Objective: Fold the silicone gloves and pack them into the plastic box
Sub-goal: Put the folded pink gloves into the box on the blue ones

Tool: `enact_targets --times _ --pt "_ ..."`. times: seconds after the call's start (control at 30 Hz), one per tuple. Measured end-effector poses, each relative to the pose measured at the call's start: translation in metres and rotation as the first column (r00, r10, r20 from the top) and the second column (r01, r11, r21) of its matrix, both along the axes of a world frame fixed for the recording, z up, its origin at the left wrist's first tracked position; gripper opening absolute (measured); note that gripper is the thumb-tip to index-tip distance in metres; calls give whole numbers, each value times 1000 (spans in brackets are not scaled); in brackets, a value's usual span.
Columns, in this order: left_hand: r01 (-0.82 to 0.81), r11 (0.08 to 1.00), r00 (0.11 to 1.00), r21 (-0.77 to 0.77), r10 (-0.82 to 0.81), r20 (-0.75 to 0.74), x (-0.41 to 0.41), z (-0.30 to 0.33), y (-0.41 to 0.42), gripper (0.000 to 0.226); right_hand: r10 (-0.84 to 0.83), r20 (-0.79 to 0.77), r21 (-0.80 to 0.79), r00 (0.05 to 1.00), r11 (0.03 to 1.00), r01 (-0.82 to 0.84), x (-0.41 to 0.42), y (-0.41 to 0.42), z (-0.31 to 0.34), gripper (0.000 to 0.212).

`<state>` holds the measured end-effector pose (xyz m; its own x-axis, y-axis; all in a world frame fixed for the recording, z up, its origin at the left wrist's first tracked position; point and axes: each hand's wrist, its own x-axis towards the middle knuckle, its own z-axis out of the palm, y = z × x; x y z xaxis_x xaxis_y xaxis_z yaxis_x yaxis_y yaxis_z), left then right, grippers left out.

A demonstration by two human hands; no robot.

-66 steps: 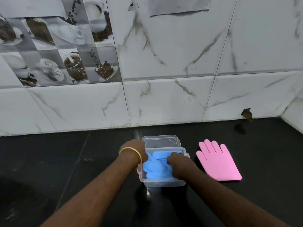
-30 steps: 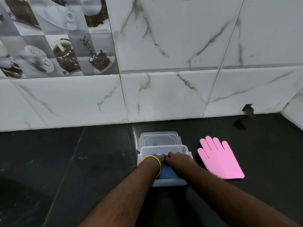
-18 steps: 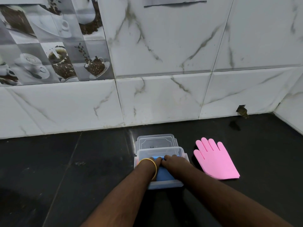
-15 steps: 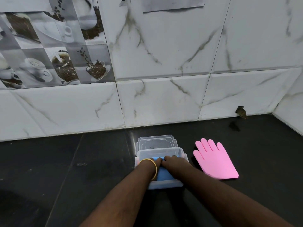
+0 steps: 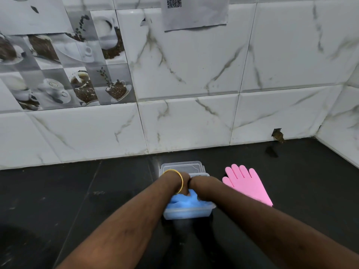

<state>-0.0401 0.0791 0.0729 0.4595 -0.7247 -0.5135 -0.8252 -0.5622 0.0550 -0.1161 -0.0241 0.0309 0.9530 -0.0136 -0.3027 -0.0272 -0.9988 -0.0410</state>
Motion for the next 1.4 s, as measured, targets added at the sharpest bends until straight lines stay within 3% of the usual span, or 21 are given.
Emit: enact_targets --times 0.17,0.27,0.4,0.53,0.63,0.73,0.8,0.87,1.03,1.1,1.17,1.27,1.4 --pt "-93 971 995 -221 80 -64 -7 21 -32 14 -45 202 117 978 993 21 -12 -39 40 33" --pt "-190 928 976 -320 143 -164 -18 25 -59 28 -92 273 185 958 982 42 -31 -73 56 29" --pt "-273 886 946 -375 178 -270 -41 15 -101 30 -206 301 242 931 961 135 -59 -120 55 30" --pt "-322 864 935 -386 227 -271 -65 -7 -136 49 -317 281 246 906 936 252 -79 -155 33 32" --pt "-347 892 917 -290 258 -305 -81 -33 -152 70 -485 229 338 844 853 398 -95 -173 11 53" --pt "-414 901 891 -132 370 -264 -95 -64 -160 93 -755 97 504 649 599 622 -115 -183 -14 94" --pt "-525 842 827 -125 470 -310 -104 -83 -163 97 -846 -29 536 532 436 723 -127 -187 -31 103" --pt "-644 752 737 -141 560 -378 -111 -96 -165 98 -860 -145 531 490 350 772 -134 -189 -45 102" --pt "-869 448 491 -211 723 -486 -123 -111 -169 87 -834 -170 461 525 404 791 -139 -180 -58 83" --pt "-919 342 394 -198 748 -535 -124 -111 -170 82 -848 -183 481 498 365 797 -138 -177 -57 74" --pt "-957 241 290 -164 737 -610 -123 -109 -172 71 -854 -250 555 455 259 791 -139 -177 -56 68" --pt "-992 108 115 -57 659 -743 -118 -109 -172 49 -832 -389 688 395 23 726 -143 -181 -57 54" --pt "-992 68 -57 107 516 -855 -113 -98 -168 16 -757 -545 700 359 -176 692 -146 -186 -52 47"
